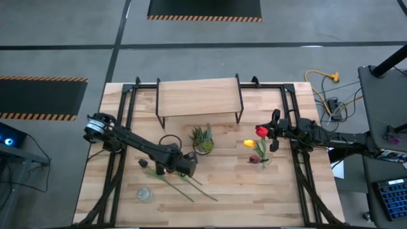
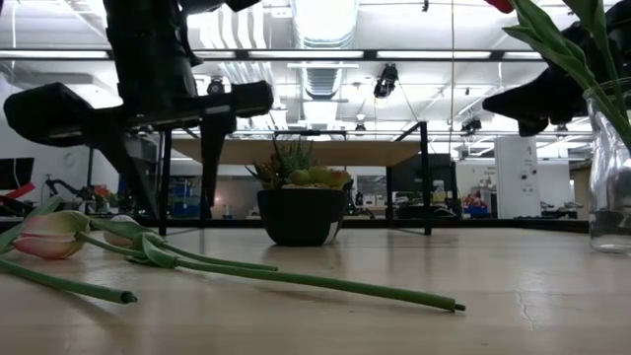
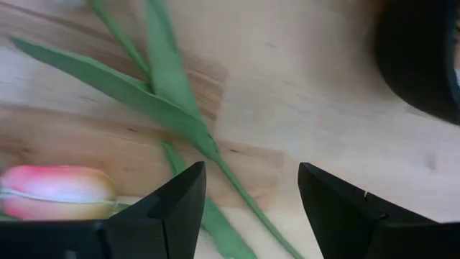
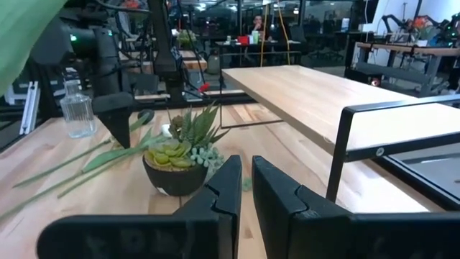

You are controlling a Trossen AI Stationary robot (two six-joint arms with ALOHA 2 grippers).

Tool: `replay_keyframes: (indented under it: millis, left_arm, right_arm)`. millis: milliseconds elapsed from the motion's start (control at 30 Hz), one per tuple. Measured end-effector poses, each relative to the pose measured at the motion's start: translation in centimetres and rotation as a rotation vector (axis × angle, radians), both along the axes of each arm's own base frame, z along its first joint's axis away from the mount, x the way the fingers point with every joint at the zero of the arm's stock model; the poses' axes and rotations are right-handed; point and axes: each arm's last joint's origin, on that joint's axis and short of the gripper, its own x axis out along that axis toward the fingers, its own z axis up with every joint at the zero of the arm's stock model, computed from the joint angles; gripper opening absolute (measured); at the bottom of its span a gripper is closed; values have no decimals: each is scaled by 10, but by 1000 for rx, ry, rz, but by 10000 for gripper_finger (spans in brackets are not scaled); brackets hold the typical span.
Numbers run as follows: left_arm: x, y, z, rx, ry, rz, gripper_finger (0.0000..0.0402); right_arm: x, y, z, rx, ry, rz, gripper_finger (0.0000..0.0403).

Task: Pick and place flowers into a vace then onto a shelf
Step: Put the white flower into the left transparent vase

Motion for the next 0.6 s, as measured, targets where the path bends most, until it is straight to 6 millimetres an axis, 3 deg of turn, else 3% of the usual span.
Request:
replay_keyframes:
  millis: [267, 600]
  left_arm:
    - [-5, 1, -3, -8, 46, 20, 205]
    - [-19, 7, -24, 6, 121, 75, 205]
  right_arm:
    - [0, 0, -1, -5, 9, 0, 28]
    - [0, 0, -4, 7, 43, 10, 28]
